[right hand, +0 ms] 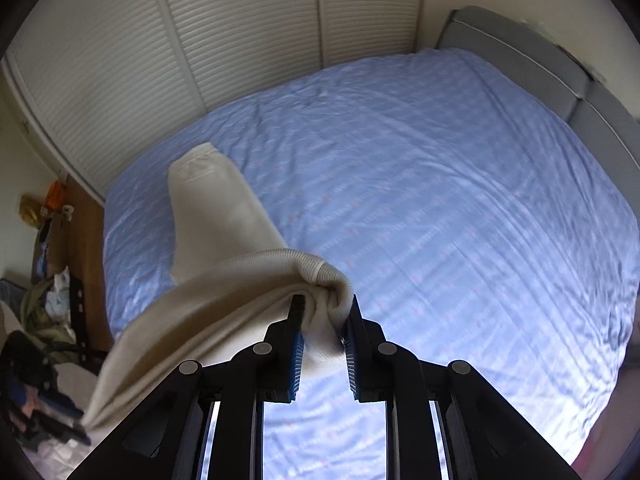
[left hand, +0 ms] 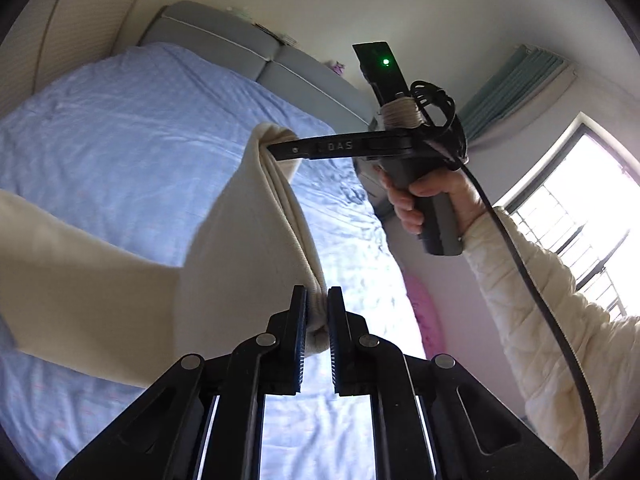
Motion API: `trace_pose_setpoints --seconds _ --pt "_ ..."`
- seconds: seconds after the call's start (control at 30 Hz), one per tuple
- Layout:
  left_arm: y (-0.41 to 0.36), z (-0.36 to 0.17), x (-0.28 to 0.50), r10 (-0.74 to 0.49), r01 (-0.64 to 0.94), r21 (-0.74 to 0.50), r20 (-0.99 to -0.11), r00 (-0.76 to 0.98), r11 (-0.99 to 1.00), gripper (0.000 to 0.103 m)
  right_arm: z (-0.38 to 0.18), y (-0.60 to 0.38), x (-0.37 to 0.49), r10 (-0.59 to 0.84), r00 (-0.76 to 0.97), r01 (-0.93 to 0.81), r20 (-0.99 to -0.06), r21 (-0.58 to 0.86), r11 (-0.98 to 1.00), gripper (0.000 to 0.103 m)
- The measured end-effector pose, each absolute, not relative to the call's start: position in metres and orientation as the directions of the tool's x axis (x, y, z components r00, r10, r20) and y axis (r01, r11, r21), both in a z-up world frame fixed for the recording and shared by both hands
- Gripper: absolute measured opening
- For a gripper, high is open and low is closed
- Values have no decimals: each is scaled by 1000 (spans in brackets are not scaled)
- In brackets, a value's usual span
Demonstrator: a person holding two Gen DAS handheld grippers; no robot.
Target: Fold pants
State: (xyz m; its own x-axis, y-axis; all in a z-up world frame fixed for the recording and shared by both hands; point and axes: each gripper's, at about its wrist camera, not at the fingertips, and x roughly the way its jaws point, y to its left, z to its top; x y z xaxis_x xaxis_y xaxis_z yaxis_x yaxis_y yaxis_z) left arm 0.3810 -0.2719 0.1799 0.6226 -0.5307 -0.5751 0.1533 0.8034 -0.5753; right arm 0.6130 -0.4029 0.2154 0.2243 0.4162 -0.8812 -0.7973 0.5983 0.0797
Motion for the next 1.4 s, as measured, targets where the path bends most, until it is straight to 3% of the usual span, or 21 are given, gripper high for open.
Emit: trace_pose_setpoints --seconds 0.3,0.33,0.53,0.6,0.67,0.77,1.07,1.13,1.23,1.4 --pt "-339 126 404 -604 154 -627 -609 515 764 7 157 -493 622 365 188 -735 -912 116 668 19" --pt "-347 122 405 -649 195 -656 -571 502 729 7 148 -503 622 359 184 -723 -915 121 680 19" --pt "-400 89 411 -696 232 -663 -617 367 711 8 99 -561 629 306 179 -622 -935 134 772 19" --pt "-414 86 406 -685 261 -634 -648 334 728 15 80 -575 631 286 177 -583 -942 134 801 19" --pt "-424 84 398 -666 293 -598 -668 332 746 32 65 -583 629 283 180 -564 -942 137 814 19" --pt "-424 73 393 -629 286 -561 -702 332 777 32 49 -587 625 278 196 -545 -940 131 828 19" --pt "-350 50 398 -453 128 -441 -795 403 888 32 73 -569 614 298 252 -492 -921 143 859 19" --pt "-315 43 403 -407 84 -412 -809 425 907 32 88 -535 611 297 250 -528 -922 128 840 19" --pt "-250 33 402 -324 -17 -371 -830 453 928 32 111 -463 607 304 244 -585 -921 110 804 11" --pt "-156 33 395 -224 -149 -342 -829 512 928 32 137 -323 596 334 220 -727 -917 75 683 9"
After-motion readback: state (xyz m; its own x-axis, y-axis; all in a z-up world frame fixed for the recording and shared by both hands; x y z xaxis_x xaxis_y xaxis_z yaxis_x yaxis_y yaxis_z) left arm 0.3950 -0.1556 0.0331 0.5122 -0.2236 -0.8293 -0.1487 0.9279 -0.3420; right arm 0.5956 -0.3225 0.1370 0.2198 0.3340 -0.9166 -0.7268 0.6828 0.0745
